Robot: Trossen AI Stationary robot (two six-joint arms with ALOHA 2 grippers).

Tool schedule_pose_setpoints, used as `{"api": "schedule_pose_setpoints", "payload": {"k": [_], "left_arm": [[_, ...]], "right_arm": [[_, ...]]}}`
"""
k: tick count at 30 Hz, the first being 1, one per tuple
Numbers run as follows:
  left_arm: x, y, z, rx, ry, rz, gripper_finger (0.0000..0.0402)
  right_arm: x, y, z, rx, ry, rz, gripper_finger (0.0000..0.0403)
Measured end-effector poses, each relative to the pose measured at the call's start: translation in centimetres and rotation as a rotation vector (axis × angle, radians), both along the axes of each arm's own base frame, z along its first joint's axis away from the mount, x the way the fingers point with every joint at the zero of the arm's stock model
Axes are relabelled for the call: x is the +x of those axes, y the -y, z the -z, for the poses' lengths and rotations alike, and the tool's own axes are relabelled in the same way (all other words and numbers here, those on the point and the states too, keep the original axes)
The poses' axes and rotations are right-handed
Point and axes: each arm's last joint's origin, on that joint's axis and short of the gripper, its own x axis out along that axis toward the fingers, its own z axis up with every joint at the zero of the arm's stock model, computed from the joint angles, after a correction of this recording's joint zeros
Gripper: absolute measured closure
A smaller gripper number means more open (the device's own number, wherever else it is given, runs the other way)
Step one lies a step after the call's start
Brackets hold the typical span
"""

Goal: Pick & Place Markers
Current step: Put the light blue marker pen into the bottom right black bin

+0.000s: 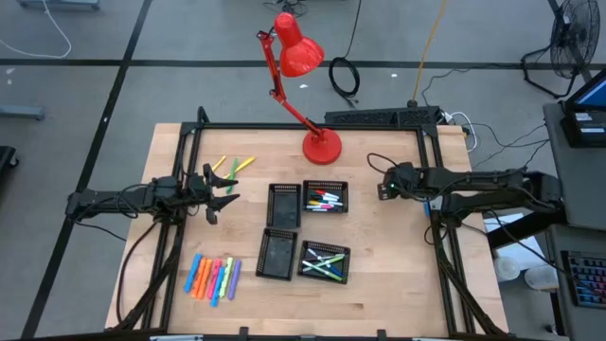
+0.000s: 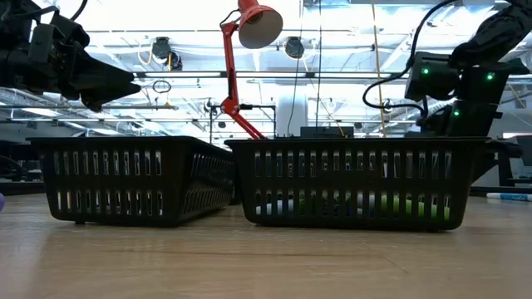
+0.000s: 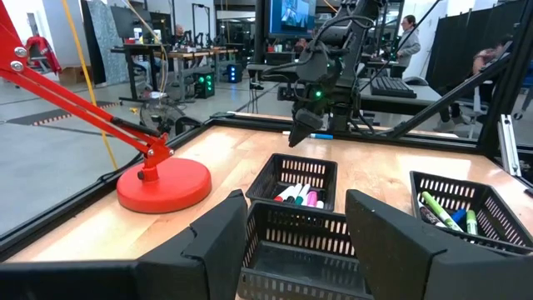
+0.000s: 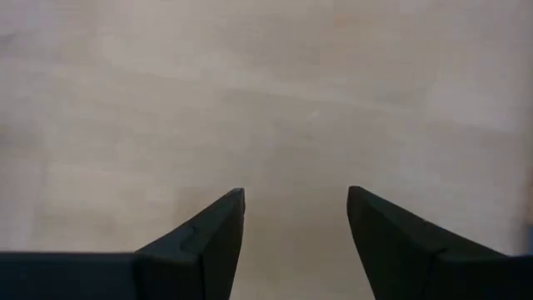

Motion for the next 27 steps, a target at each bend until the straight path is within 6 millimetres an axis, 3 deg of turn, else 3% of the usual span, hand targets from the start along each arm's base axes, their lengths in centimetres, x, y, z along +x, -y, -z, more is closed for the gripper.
{"api": "schedule_pose_setpoints", "payload": {"k": [6, 10, 13, 15, 19, 27], "left_arm": [[0.0, 0.0, 0.0, 0.0, 0.0, 0.0, 0.0192], [0.0, 0.0, 0.0, 0.0, 0.0, 0.0, 0.0192], [0.0, 0.0, 0.0, 0.0, 0.0, 0.0, 0.0192], [0.0, 0.0, 0.0, 0.0, 0.0, 0.0, 0.0192], [0.0, 0.0, 0.0, 0.0, 0.0, 0.0, 0.0192], [0.0, 0.0, 0.0, 0.0, 0.0, 0.0, 0.0192]], "right_arm": [[1.9, 0.0, -1.1, 0.116, 0.27, -0.217, 0.0209], [4.2, -0.5, -2.7, 0.07, 0.532, -0.413, 0.0226], [5.1, -1.3, -3.7, 0.037, 0.618, -0.491, 0.0259], [5.2, -1.7, -4.1, 0.046, 0.569, -0.508, 0.0296], [4.1, -2.1, -4.7, 0.063, 0.283, -0.444, 0.0385], [-0.4, -3.5, -4.0, 0.231, -0.24, -0.157, 0.0401]]}}
